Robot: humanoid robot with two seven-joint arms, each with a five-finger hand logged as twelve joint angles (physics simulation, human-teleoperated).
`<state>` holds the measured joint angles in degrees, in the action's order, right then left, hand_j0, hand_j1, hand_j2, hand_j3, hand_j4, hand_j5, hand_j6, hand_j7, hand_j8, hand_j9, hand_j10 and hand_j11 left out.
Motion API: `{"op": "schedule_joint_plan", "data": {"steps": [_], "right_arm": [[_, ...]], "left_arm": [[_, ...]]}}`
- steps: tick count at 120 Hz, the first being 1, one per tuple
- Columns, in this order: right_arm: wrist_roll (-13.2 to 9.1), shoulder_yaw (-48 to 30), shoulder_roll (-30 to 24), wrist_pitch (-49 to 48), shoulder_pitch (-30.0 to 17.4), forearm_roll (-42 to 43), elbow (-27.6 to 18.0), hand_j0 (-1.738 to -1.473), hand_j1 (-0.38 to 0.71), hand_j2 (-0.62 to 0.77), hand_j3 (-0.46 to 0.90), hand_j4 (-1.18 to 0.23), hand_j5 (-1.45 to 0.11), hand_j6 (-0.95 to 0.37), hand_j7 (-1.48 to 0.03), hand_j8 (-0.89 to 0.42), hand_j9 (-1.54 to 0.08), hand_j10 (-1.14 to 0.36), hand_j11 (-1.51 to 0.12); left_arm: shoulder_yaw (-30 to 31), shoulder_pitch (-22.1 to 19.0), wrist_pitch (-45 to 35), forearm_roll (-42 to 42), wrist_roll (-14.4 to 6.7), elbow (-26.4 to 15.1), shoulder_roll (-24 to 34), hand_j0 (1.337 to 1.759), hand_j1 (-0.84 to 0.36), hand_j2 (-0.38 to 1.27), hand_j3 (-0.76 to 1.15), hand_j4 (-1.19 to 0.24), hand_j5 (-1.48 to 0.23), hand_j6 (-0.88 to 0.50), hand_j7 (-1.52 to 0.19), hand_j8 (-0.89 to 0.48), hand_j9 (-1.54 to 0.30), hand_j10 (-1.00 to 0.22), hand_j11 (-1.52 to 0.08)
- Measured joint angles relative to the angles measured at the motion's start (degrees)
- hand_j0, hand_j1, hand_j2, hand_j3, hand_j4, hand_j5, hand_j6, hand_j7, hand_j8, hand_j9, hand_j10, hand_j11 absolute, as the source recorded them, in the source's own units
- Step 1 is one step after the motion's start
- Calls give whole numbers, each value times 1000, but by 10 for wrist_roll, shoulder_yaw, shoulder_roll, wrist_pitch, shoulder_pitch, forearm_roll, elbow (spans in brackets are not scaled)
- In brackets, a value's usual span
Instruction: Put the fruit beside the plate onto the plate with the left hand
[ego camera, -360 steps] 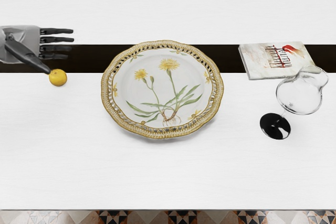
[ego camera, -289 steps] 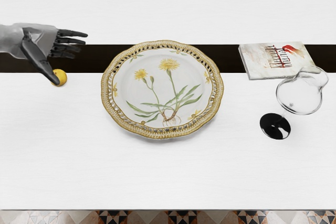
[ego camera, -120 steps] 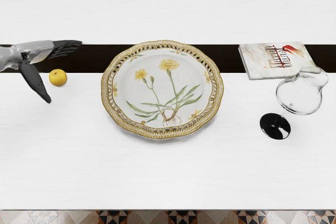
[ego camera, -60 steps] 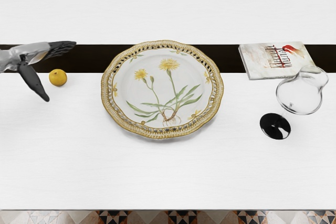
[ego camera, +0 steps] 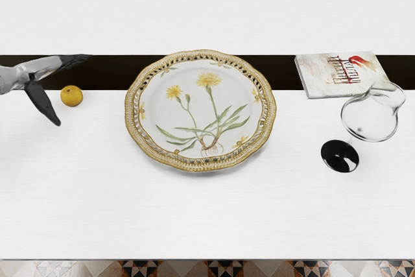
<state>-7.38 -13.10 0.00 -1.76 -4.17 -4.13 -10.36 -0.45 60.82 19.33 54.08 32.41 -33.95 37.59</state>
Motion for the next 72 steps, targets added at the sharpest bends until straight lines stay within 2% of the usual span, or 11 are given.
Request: {"op": "schedule_joint_plan", "data": {"steps": [33, 72], "right_arm": [[1, 0, 0, 0, 0, 0, 0, -1658, -317, -5, 0, -27, -34, -27, -34, -27, -34, -27, -34], [1, 0, 0, 0, 0, 0, 0, -1658, -317, -5, 0, -27, -34, -27, -34, -26, -34, -26, -34]], "left_arm": [[1, 0, 10, -21, 17, 10, 9, 1658, 349, 4, 0, -6, -1, -7, -1, -7, 0, -5, 0], [7, -6, 5, -30, 19, 60, 1, 1658, 348, 4, 0, -8, -3, -9, -3, -8, -3, -6, -2]]}}
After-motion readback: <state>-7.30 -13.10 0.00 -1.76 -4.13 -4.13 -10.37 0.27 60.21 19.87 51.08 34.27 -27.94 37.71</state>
